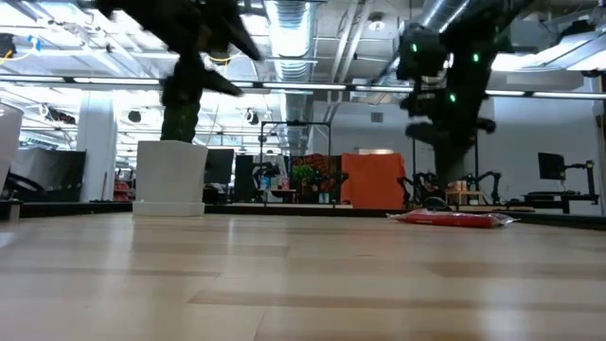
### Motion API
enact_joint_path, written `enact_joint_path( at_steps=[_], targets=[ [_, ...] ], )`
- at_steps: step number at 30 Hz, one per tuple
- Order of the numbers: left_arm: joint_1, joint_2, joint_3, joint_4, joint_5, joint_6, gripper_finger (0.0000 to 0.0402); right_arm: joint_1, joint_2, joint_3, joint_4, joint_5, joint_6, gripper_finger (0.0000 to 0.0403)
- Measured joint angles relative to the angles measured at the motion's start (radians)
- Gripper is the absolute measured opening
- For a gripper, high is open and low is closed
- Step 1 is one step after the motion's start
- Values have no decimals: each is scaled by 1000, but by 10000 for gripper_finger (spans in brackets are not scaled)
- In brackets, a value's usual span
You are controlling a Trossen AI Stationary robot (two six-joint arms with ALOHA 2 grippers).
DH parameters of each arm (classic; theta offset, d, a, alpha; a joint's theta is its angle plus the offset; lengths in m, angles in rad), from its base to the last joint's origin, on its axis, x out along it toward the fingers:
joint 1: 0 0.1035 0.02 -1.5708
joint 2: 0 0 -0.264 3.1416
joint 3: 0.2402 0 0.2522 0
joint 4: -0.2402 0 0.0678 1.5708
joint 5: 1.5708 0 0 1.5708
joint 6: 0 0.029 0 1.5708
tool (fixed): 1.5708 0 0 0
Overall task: Sort popcorn bags into baskets
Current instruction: Put the red popcorn bag into the transparent bin
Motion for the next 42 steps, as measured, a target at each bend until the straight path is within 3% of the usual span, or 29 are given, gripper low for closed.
enact_joint_path(
  at_steps=[4, 9, 16, 23, 27, 35, 42],
  targets=[
    [105, 194, 0, 204, 64, 6, 224, -72, 0, -73, 61, -2, 0, 26],
    [154, 447, 9, 478, 122, -106, 224, -129, 0, -142, 101, -3, 34, 25],
    [164, 690, 55, 606, 151, -268, 227, -170, -1, -212, 136, -5, 85, 14],
    [163, 732, 71, 638, 65, -382, 231, -207, 15, -280, 211, -47, 183, 29],
    [163, 733, 71, 639, 24, -399, 231, -195, 44, -308, 365, -102, 186, 19],
    [163, 736, 69, 630, -18, -399, 232, -50, 131, -250, 509, -216, 202, 25],
    [162, 737, 69, 632, -64, -408, 232, 99, 225, -92, 526, -275, 161, 21]
  ],
)
